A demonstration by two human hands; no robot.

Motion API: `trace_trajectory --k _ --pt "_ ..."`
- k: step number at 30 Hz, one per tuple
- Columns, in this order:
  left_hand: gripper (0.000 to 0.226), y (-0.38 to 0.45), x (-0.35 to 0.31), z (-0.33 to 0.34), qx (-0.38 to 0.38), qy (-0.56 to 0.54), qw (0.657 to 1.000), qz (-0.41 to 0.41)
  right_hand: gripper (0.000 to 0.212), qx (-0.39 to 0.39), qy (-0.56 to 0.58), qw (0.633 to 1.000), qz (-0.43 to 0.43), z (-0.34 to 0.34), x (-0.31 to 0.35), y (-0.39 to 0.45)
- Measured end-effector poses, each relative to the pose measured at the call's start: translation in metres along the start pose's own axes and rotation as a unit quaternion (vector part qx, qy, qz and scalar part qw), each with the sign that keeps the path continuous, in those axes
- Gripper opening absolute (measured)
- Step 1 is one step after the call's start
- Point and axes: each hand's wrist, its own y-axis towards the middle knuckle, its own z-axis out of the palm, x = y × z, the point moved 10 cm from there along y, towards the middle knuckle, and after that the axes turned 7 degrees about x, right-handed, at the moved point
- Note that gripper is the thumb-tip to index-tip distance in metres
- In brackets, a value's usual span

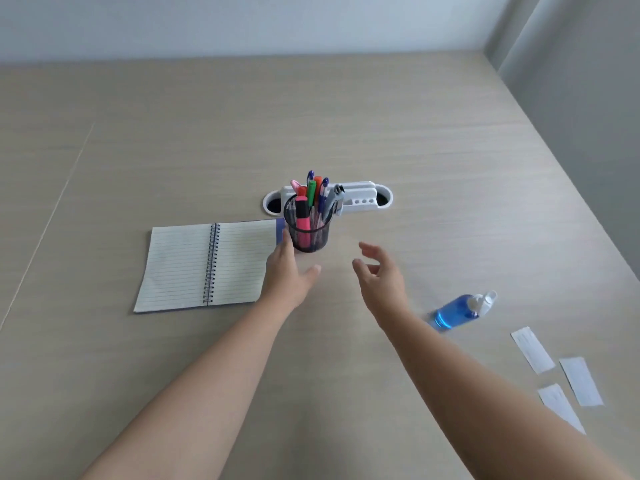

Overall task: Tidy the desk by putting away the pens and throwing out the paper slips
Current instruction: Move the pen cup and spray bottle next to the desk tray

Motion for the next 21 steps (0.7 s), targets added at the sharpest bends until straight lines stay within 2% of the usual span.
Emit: trace_trajectory --k 4,7,8,11,13,15,17,21 --pt "0.080 -0.024 -0.006 0.052 0.036 0.167 0.985 0.026 0.013 -0.038 0.070 0.992 0.095 -0.027 -0.086 -0.058" --pt "0.073 -0.033 -0.012 0.076 0.050 0.225 0.972 0.050 0.003 -0.101 0.118 0.979 0.133 -0.056 -0.123 -0.096" --pt "0.071 -0.035 -0.012 0.082 0.049 0.243 0.967 0.053 0.004 -0.132 0.125 0.973 0.139 -0.070 -0.129 -0.107" --pt "0.069 -0.043 -0.009 0.094 0.045 0.299 0.952 0.053 0.035 -0.227 0.123 0.957 0.134 -0.113 -0.132 -0.124" --pt "0.069 -0.044 -0.006 0.095 0.036 0.311 0.948 0.053 0.058 -0.241 0.101 0.959 0.108 -0.130 -0.126 -0.118" --pt "0.070 -0.043 -0.005 0.094 0.027 0.311 0.949 0.052 0.072 -0.217 0.066 0.972 0.069 -0.136 -0.115 -0.100" --pt "0.071 -0.042 -0.004 0.095 0.027 0.313 0.948 0.048 0.070 -0.195 0.029 0.980 0.040 -0.136 -0.105 -0.083" --pt "0.071 -0.041 -0.001 0.094 0.012 0.313 0.948 0.050 0.043 -0.208 -0.007 0.978 0.024 -0.136 -0.101 -0.067"
